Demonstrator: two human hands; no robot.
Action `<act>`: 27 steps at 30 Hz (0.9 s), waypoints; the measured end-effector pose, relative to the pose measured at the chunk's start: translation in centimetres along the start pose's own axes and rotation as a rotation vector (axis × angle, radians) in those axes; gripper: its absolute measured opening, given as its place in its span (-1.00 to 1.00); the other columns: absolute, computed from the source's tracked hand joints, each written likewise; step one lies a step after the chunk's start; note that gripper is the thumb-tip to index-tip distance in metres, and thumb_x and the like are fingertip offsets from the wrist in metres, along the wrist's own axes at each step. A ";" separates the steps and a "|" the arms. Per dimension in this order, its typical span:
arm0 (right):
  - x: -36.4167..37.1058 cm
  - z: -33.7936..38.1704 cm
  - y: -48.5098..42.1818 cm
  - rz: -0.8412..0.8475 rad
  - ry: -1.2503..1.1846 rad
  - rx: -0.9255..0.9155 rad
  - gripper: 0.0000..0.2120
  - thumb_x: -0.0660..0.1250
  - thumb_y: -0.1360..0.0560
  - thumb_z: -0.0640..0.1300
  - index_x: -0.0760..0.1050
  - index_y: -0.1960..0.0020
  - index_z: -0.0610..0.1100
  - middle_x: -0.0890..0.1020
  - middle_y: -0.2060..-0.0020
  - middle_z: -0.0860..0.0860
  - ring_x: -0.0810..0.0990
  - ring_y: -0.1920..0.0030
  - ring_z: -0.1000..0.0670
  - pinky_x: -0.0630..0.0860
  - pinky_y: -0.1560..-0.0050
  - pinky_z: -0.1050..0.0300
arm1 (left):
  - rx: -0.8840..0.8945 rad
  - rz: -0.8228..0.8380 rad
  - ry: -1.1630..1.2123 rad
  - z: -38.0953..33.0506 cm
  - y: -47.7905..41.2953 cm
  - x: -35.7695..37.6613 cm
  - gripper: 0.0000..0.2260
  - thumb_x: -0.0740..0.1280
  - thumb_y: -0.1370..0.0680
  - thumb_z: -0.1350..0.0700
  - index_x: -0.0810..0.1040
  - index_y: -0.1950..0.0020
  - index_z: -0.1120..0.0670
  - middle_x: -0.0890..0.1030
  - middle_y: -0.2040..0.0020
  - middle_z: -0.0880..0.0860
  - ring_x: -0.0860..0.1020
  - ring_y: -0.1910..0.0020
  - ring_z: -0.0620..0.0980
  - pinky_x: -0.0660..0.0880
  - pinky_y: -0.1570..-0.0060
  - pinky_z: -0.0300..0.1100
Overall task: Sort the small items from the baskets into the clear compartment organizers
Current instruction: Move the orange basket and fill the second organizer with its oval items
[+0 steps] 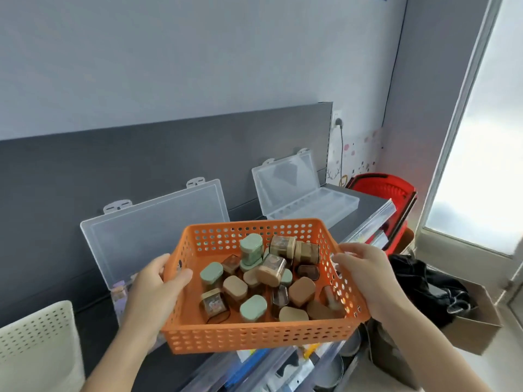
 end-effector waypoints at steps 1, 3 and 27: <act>-0.3 0.1 -1.4 -0.010 0.004 -0.007 -0.85 0.30 -0.52 -0.21 0.56 -0.08 -0.12 0.67 0.27 -0.05 0.68 0.40 0.04 0.58 0.31 0.10 | 0.000 -0.003 0.001 -0.3 -0.9 0.9 -0.87 0.35 -0.54 0.14 0.56 0.09 -0.11 0.66 0.17 -0.06 0.64 0.15 -0.02 0.55 0.16 -0.02; -0.5 0.6 -4.2 -0.016 0.012 -0.017 -0.86 0.31 -0.51 -0.23 0.57 -0.04 -0.10 0.68 0.30 -0.04 0.68 0.40 0.03 0.58 0.31 0.08 | -0.012 -0.013 -0.001 -0.5 -3.0 2.6 -0.87 0.36 -0.53 0.13 0.54 0.08 -0.12 0.66 0.14 -0.08 0.63 0.14 -0.04 0.56 0.08 0.03; 8.6 3.8 -25.6 0.622 0.119 -0.140 -0.90 0.32 -0.50 -0.21 0.58 0.10 -0.05 0.68 0.34 0.03 0.66 0.37 0.08 0.48 0.36 0.20 | -0.242 -0.552 -0.137 -4.1 -6.3 7.6 -0.88 0.33 -0.55 0.13 0.56 0.09 -0.11 0.65 0.16 0.05 0.63 0.14 0.08 0.56 0.10 0.12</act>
Point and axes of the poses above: each hand's wrist, its own y-axis away from the middle knuckle, its own x-axis out of the palm, z = x × y, the point moved 6 cm from there along -y, towards the middle knuckle
